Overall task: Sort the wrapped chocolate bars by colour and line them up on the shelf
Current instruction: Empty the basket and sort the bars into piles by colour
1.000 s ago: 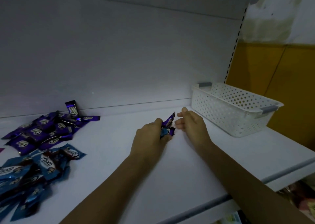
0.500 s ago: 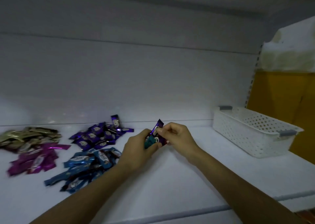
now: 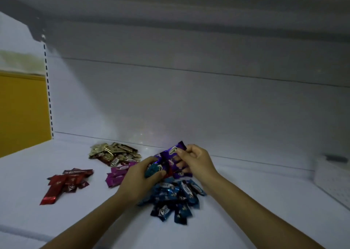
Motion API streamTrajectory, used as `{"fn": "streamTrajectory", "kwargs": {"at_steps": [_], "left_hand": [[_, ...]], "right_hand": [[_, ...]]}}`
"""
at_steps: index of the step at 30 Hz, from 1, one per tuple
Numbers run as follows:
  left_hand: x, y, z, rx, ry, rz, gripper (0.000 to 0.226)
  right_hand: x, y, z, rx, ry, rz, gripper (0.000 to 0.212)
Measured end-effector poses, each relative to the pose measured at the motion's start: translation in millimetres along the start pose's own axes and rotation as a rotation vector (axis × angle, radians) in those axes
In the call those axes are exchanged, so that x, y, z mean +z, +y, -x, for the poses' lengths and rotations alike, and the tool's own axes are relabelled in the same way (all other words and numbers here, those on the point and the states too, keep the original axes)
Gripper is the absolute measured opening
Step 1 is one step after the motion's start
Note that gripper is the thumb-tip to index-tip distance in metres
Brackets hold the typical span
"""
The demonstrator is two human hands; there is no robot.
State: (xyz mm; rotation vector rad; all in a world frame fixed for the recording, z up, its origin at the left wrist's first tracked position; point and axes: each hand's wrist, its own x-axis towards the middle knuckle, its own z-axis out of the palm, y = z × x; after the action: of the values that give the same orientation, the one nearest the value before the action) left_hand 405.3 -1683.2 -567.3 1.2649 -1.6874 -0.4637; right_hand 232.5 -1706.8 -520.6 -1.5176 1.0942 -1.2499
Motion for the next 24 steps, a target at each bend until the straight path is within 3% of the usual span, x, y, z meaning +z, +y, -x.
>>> {"fn": "streamTrajectory", "kwargs": {"at_steps": [6,8,10,13,17,20,24], "left_hand": [[-0.8,-22.9,-8.0,-0.014,0.179,0.011,0.026],[-2.8,-25.0,-8.5,-0.01,0.289,0.067,0.031],[-2.9,-27.3,-8.7,-0.011,0.297,0.083,0.032],[0.9,-30.3,-8.2,0.017,0.287,0.035,0.028],[0.1,-34.3,-9.4,0.018,0.412,-0.006,0.032],[1.1,-36.5,-9.7,-0.057,0.424,0.025,0.04],[-0.5,-36.2,-9.7,-0.037,0.39,0.043,0.051]], "right_hand": [[-12.9,3.2,-45.3,0.142,0.18,-0.094,0.011],[-9.9,8.0,-58.9,0.155,0.264,-0.038,0.018],[2.4,12.7,-68.5,0.125,0.286,0.03,0.019],[30.4,11.0,-79.3,0.027,0.075,0.1,0.023],[58.2,-20.1,-86.0,-0.224,-0.257,0.203,0.037],[57.9,-31.1,-89.6,-0.262,-0.457,0.267,0.045],[51.2,-25.6,-89.6,-0.319,-0.622,0.447,0.02]]}}
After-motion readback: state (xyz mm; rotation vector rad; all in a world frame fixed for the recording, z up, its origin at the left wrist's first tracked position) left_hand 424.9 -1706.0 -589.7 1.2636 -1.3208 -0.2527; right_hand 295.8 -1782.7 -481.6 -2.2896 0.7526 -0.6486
